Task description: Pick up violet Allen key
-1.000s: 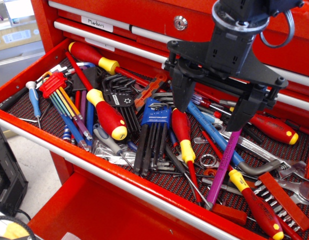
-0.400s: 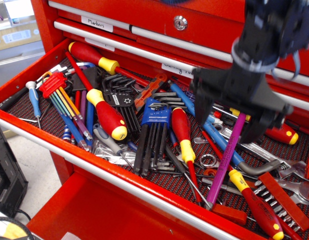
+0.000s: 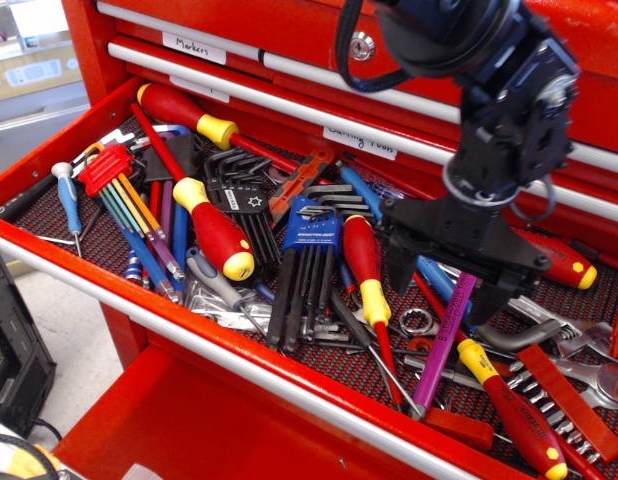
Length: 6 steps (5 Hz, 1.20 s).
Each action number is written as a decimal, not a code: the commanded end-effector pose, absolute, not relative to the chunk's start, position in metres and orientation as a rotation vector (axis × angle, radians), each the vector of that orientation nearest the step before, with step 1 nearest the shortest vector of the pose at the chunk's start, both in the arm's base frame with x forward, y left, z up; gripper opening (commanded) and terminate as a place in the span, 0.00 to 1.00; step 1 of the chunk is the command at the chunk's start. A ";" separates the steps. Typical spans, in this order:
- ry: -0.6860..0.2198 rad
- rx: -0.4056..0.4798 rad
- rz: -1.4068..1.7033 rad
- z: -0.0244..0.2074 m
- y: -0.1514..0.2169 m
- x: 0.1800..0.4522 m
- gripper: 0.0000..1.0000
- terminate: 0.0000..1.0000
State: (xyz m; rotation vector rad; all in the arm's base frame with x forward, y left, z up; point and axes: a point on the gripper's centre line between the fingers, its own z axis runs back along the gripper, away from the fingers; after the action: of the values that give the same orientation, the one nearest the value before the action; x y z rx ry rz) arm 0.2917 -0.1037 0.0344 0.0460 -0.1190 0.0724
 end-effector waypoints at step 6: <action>-0.200 -0.041 0.062 0.013 -0.110 0.314 0.00 0.00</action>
State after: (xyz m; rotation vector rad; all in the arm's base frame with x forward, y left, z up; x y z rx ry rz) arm 0.3088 -0.1077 0.0060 -0.0237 -0.1635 0.0575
